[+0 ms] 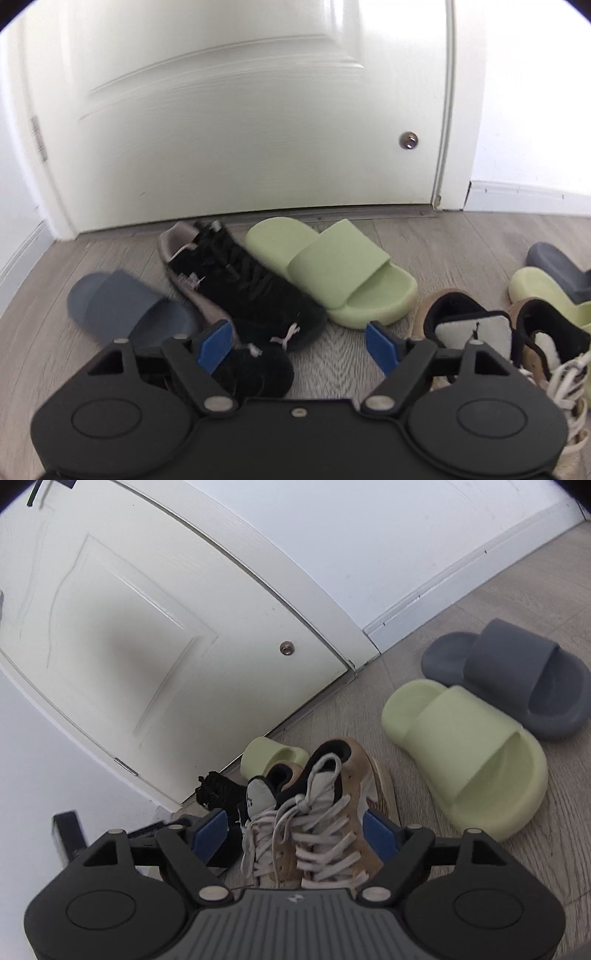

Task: Organize scattered shoes

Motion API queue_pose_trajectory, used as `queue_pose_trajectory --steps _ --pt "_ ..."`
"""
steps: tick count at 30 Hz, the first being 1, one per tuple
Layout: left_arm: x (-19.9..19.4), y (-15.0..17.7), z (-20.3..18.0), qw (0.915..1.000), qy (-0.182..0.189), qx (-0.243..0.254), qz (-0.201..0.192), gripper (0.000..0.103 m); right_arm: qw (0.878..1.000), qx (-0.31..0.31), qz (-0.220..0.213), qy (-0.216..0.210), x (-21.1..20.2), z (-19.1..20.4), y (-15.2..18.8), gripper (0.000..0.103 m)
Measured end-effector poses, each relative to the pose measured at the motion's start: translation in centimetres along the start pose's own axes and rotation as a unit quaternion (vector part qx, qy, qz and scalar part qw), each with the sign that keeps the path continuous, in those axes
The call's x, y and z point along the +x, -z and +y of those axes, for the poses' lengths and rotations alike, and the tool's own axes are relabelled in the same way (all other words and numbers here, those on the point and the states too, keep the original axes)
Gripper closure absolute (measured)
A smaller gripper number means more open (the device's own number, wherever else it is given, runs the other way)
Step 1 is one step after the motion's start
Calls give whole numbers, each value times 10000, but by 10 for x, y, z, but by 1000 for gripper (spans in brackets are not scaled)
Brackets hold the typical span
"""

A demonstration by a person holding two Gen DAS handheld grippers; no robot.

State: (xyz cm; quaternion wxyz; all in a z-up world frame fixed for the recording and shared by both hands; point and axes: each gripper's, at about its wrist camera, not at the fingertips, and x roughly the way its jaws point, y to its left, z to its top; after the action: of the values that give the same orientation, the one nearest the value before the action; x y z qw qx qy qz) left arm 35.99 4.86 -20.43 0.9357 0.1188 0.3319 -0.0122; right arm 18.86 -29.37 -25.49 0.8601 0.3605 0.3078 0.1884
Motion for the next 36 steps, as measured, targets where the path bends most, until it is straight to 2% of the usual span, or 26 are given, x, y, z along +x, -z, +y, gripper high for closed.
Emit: queue_pose_trajectory --steps 2,4,6,8,9,13,15,17,23,24,30,32,33,35,36 --pt "30 -13 -14 9968 -18 794 -113 23 9998 112 65 153 2 -8 3 21" --pt "57 -24 -22 9912 137 1318 -64 23 9989 127 125 443 9 -14 0 21" --pt "80 -31 -26 9859 430 1613 142 23 9989 94 144 441 15 -17 -3 21" --pt "95 -33 -31 9781 697 1936 300 23 9989 224 232 327 22 -23 -4 21" --pt "101 -32 -35 9725 747 2187 304 20 9987 289 295 315 25 -26 -3 21" --pt "121 -29 -46 9538 618 2929 249 15 9969 304 576 444 35 -32 2 21" --pt "127 -33 -45 9536 644 2926 290 13 9963 166 674 506 38 -30 4 21" --pt "136 -40 -40 9578 733 2740 459 10 9951 -38 801 575 42 -26 7 21" --pt "156 -53 -21 9799 950 1571 777 11 9919 -398 1029 625 48 -18 15 21" --pt "158 -53 -18 9841 920 1331 732 19 9917 -431 1036 624 48 -17 16 21" --pt "144 -64 -25 9971 217 398 617 21 9913 -455 1050 650 51 -16 17 21" --pt "134 -80 -25 9972 -201 -188 693 22 9920 -447 975 661 48 -16 16 21" --pt "127 -90 -20 9949 -254 -593 776 22 9926 -423 928 654 46 -16 16 21" --pt "111 -105 -11 9864 -221 -1375 870 22 9939 -337 852 616 44 -17 14 21" --pt "94 -115 -7 9766 -164 -1955 886 22 9945 -289 806 600 43 -18 13 21"
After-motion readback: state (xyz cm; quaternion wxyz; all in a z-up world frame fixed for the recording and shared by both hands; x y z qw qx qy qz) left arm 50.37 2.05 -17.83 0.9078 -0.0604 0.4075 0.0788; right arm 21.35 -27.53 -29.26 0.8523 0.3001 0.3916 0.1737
